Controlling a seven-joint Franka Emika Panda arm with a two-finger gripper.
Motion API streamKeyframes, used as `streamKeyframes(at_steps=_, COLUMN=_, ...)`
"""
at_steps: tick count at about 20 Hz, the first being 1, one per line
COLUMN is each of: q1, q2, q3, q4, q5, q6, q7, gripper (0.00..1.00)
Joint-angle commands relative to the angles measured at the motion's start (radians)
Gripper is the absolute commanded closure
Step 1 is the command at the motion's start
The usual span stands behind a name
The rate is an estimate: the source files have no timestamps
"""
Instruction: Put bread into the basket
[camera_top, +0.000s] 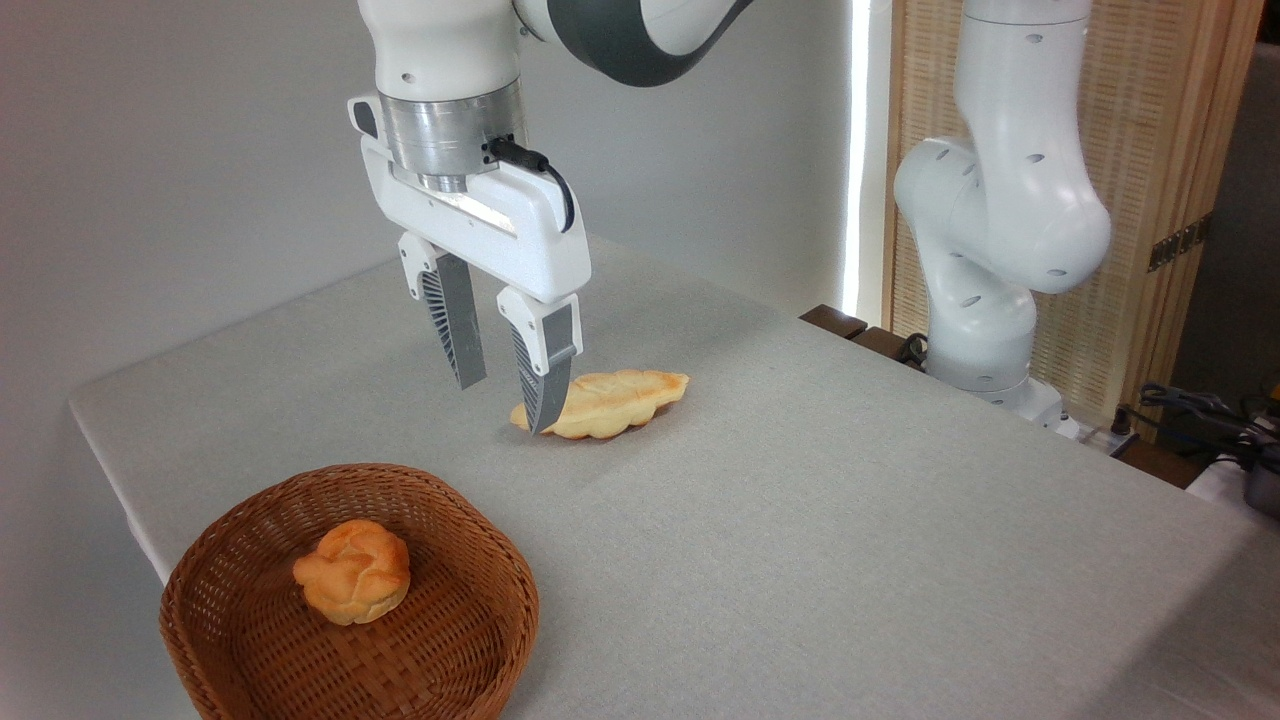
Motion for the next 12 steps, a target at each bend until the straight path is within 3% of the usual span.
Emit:
streamKeyframes(at_steps=1, q1=-0.007, q2=-0.002, q3=0.027, q4=0.022, q5=-0.022, q6=-0.012, q7=-0.008, gripper=0.0)
streamKeyframes(at_steps=12, q1=-0.007, q2=-0.002, q3=0.027, q4=0.03, q5=-0.022, q6=-0.012, q7=-0.008, gripper=0.0)
